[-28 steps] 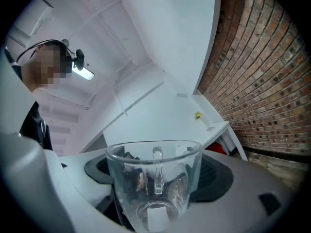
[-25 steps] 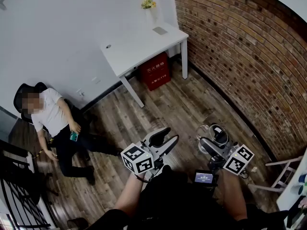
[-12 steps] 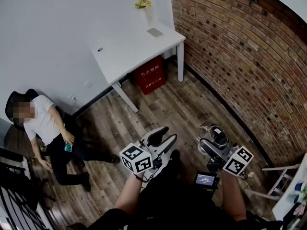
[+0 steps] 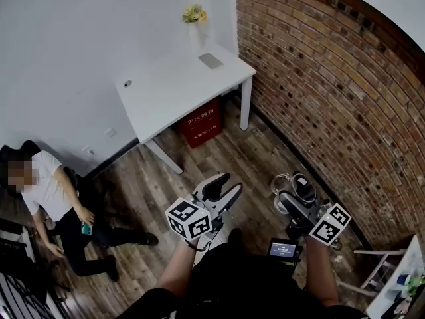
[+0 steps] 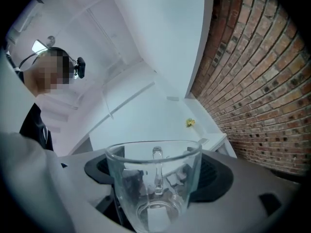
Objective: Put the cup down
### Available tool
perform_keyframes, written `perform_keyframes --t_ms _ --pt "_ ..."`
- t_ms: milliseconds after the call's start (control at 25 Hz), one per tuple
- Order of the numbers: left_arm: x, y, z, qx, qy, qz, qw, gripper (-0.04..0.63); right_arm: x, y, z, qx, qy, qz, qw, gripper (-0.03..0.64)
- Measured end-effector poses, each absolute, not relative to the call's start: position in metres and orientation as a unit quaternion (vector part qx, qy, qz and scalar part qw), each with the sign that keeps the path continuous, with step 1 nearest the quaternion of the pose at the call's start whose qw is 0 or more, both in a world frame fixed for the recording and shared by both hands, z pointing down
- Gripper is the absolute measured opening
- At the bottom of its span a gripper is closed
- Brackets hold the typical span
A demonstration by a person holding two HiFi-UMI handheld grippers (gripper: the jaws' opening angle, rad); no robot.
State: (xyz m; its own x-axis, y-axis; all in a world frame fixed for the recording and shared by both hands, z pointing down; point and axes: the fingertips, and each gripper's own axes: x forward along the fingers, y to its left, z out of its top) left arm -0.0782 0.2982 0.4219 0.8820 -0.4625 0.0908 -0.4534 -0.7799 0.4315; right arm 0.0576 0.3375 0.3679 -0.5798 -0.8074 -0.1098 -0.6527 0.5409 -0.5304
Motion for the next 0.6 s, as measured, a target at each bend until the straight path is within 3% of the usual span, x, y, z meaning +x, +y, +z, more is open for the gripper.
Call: perform_keyframes --t_ms 600 --pt "-0.029 0.181 0.442 0.933 -0.261 -0.003 0.246 0.206 0.099 0.203 0.388 -0.395 0.865 -0.256 0.176 0.43"
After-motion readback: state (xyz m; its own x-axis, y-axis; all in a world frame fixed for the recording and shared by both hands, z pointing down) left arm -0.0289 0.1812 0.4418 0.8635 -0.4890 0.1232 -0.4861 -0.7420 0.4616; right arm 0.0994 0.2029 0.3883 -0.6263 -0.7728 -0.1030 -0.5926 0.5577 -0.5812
